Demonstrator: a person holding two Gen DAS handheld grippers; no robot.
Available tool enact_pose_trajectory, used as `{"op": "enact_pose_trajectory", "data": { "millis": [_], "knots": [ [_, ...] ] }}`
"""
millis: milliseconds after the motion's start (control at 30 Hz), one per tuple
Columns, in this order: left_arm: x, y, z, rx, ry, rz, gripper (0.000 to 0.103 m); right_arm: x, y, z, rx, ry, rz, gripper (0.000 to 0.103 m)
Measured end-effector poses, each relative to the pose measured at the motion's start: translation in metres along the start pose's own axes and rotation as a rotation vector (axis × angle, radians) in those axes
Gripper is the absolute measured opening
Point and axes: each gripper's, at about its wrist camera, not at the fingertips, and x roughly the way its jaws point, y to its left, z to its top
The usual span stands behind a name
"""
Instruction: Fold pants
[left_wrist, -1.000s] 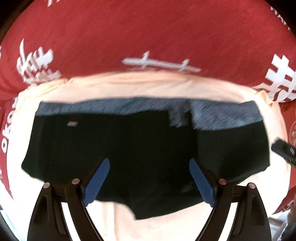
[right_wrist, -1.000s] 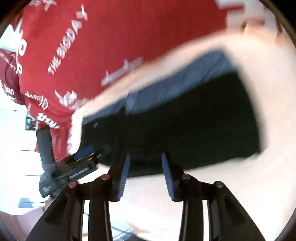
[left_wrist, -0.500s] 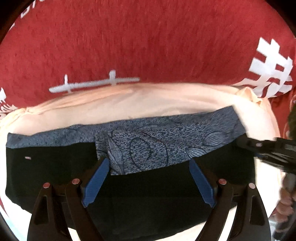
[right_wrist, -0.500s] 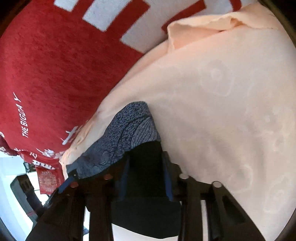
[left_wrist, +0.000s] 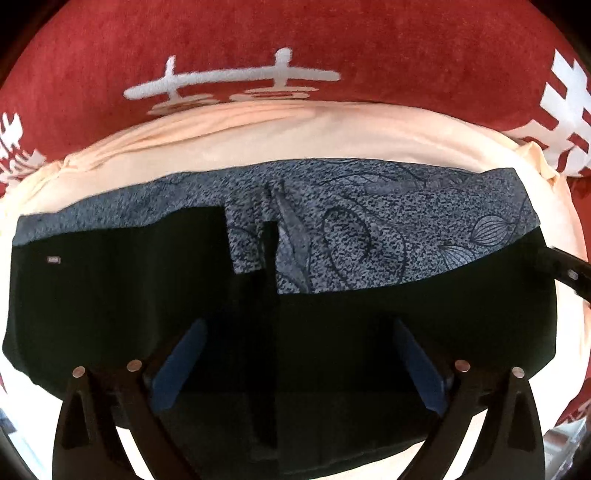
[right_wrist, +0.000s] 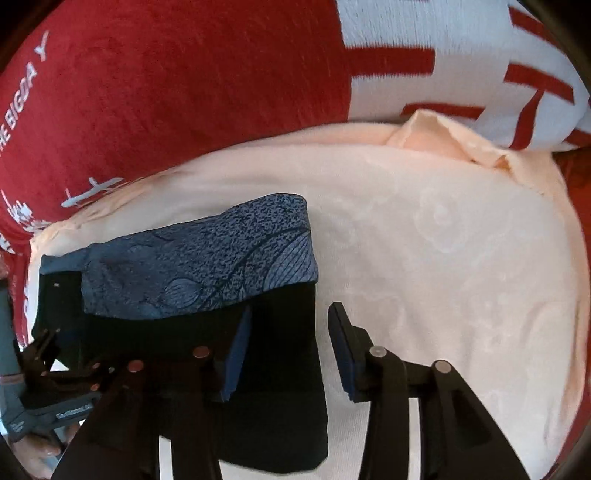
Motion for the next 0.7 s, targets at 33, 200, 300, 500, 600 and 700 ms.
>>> {"op": "enact_pose_trajectory", "data": {
  "millis": [33, 200, 300, 500, 600, 700],
  "knots": [
    [0.000, 0.001, -0.001, -0.014, 0.003, -0.002, 0.103, -0.005, 0.002, -0.002, -0.007, -0.003, -0.012, 0.045],
    [-0.004, 0.002, -0.010, -0.033, -0.007, 0.018, 0.103, -0.036, -0.003, -0.011, 0.019, -0.071, 0.080, 0.027],
    [-0.006, 0.008, -0.021, -0.044, -0.009, 0.029, 0.103, -0.034, 0.005, 0.003, -0.002, -0.081, 0.113, 0.022],
    [-0.012, 0.013, -0.031, -0.070, 0.003, 0.029, 0.103, 0.017, 0.032, 0.023, -0.017, 0.002, 0.131, 0.022],
    [-0.014, 0.016, -0.039, -0.085, 0.018, 0.033, 0.103, 0.007, 0.035, 0.014, -0.027, 0.039, 0.191, 0.022],
    [-0.020, 0.017, -0.045, -0.099, 0.027, 0.049, 0.103, -0.005, 0.024, -0.011, -0.019, 0.086, 0.222, 0.022]
  ]
}}
